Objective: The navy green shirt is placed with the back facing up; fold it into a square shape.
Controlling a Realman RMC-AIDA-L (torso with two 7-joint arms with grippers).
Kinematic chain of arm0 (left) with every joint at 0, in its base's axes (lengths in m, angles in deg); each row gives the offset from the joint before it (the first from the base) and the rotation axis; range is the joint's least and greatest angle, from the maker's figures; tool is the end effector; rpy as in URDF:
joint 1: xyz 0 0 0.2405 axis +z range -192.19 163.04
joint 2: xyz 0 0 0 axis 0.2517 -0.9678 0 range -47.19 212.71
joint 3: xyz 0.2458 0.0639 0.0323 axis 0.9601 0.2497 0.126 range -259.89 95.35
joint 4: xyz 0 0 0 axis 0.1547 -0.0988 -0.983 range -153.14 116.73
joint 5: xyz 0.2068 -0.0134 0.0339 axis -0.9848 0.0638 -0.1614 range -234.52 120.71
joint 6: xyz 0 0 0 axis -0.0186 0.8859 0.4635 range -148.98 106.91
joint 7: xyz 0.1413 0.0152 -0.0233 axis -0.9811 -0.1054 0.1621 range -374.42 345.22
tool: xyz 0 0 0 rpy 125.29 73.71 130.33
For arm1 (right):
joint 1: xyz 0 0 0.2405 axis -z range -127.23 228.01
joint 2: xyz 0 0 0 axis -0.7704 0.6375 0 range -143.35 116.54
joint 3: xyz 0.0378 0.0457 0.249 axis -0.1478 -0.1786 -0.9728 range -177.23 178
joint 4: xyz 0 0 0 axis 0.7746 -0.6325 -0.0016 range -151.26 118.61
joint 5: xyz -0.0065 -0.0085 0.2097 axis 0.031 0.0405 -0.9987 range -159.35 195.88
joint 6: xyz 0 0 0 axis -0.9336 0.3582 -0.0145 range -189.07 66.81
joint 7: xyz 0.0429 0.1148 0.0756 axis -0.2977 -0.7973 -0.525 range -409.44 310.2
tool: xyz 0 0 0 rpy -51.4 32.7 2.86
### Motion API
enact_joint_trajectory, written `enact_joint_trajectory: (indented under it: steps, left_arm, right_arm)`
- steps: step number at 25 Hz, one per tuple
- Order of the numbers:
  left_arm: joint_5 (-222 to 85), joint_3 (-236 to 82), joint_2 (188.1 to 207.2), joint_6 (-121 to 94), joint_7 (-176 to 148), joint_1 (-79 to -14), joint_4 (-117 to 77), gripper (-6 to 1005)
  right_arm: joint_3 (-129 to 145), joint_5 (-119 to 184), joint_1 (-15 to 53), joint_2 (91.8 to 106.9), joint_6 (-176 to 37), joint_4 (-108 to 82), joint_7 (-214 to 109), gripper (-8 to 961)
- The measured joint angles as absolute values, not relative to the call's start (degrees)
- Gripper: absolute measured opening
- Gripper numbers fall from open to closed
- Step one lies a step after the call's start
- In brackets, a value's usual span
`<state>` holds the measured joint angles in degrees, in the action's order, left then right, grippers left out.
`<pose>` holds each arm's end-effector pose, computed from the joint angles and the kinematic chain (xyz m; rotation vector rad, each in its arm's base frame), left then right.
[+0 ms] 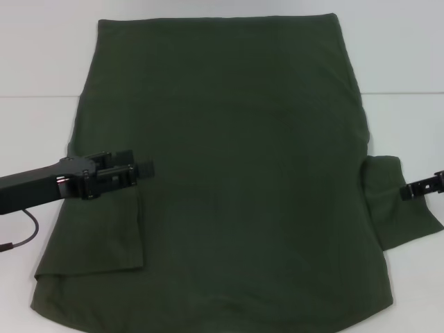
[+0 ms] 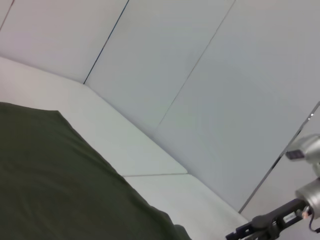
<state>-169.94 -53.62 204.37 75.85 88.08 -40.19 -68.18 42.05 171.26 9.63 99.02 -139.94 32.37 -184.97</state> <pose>-0.2682 0.3159 0.0485 -2.4698 -1.0745 -0.9463 0.2909 0.3980 0.0736 -2.2362 1.3938 -0.1430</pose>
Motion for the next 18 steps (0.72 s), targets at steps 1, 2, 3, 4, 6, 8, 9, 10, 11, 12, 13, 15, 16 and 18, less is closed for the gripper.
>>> enact_joint_trajectory:
  steps: [1, 2, 3, 4, 6, 8, 9, 10, 11, 12, 13, 15, 16, 18]
  left_arm:
    - [-169.64, -53.62, 204.4, 75.88, 88.08, -40.16, -68.04, 785]
    - [-169.43, -53.62, 204.41, 75.89, 88.08, -40.14, -67.93, 785]
    - [-169.22, -53.62, 204.44, 75.91, 88.08, -40.13, -67.82, 785]
    - [-169.13, -53.62, 204.46, 75.91, 88.08, -40.12, -67.78, 785]
    - [-169.02, -53.62, 204.49, 75.91, 88.07, -40.1, -67.73, 785]
    - [-169.0, -53.62, 204.51, 75.93, 88.08, -40.02, -67.71, 785]
    - [-169.0, -53.62, 204.54, 75.96, 88.21, -39.96, -67.7, 785]
    - [-169.0, -53.62, 204.55, 75.99, 88.31, -39.91, -67.69, 785]
    - [-169.0, -53.62, 204.56, 76.01, 88.44, -39.86, -67.69, 785]
    - [-169.0, -53.62, 204.57, 76.04, 88.52, -39.81, -67.69, 785]
    - [-169.0, -53.62, 204.57, 76.05, 88.57, -39.72, -67.68, 785]
    - [-168.94, -53.62, 204.58, 76.07, 88.65, -39.64, -67.69, 785]
    - [-168.88, -53.62, 204.58, 76.09, 88.71, -39.61, -67.68, 785]
    - [-168.53, -53.62, 204.58, 76.26, 88.73, -39.61, -67.68, 785]
  right_arm:
    - [42.65, 171.78, 9.65, 99.31, -139.27, 32.41, -184.76, 941]
    - [43.17, 172.15, 9.66, 99.51, -138.84, 32.48, -184.53, 941]
    - [43.72, 172.4, 9.66, 99.67, -138.54, 32.54, -184.15, 941]
    - [44.11, 172.57, 9.66, 99.78, -138.26, 32.56, -183.61, 941]
    - [44.54, 172.69, 9.66, 99.96, -137.83, 32.6, -182.5, 941]
    - [44.6, 172.68, 9.66, 100.19, -137.37, 32.61, -181.49, 942]
    - [44.65, 172.69, 9.65, 100.33, -136.9, 32.61, -181.03, 942]
    - [44.67, 172.74, 9.65, 100.46, -136.54, 32.55, -180.75, 942]
    - [44.69, 172.83, 9.65, 100.63, -136.15, 32.44, -180.44, 942]
    - [44.72, 172.89, 9.64, 100.84, -135.66, 32.29, -180.11, 942]
    - [44.73, 172.92, 9.64, 100.99, -135.31, 32.2, -179.93, 942]
    - [44.78, 172.98, 9.62, 101.42, -134.55, 32.07, -179.78, 942]
    - [44.8, 173.01, 9.62, 101.61, -134.15, 32.0, -179.75, 942]
    - [45.03, 173.06, 9.61, 101.91, -133.35, 31.75, -179.63, 942]
